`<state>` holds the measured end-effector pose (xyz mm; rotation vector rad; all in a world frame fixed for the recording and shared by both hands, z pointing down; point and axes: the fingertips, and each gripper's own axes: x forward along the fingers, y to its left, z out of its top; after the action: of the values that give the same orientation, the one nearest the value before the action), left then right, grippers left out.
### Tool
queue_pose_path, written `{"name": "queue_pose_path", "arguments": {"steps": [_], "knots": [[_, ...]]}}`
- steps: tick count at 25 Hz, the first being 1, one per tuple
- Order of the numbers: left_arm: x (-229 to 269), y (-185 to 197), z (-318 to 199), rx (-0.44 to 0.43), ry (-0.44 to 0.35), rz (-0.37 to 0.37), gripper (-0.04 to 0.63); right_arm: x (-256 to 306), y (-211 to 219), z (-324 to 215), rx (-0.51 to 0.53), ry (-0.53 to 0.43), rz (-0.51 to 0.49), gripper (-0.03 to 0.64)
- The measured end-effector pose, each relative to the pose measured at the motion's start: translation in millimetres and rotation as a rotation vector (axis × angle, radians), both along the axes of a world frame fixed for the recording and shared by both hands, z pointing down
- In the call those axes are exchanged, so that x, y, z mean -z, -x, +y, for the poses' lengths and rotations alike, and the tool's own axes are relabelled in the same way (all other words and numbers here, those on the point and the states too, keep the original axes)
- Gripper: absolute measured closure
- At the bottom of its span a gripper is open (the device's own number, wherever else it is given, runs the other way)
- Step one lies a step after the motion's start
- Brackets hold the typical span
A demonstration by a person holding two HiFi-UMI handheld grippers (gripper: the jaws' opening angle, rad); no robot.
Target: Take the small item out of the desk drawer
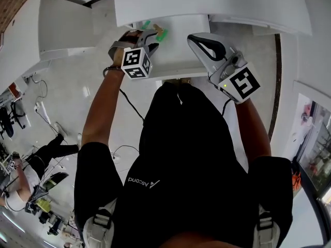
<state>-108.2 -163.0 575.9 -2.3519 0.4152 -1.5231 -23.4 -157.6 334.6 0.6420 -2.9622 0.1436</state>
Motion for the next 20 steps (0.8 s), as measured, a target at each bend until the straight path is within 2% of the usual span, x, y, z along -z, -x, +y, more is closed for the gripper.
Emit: {"name": "queue_pose_path", "arguments": {"steps": [3, 10, 15, 20], "knots": [[-21, 2, -3, -0.069, 0.019, -0.055, 0.37, -6, 1, 1, -0.039, 0.031, 0.007, 0.614], [-68, 6, -6, -0.19, 0.045, -0.181, 0.306, -19, 0, 11, -0.087, 0.037, 0.012, 0.614], [-95, 8, -13, -0.264, 0.044, -0.28, 0.252, -32, -1, 20, -0.118, 0.06, 0.003, 0.614], [-118, 10, -21, -0.312, 0.029, -0.366, 0.229, -44, -5, 27, -0.151, 0.084, 0.002, 0.614]]}}
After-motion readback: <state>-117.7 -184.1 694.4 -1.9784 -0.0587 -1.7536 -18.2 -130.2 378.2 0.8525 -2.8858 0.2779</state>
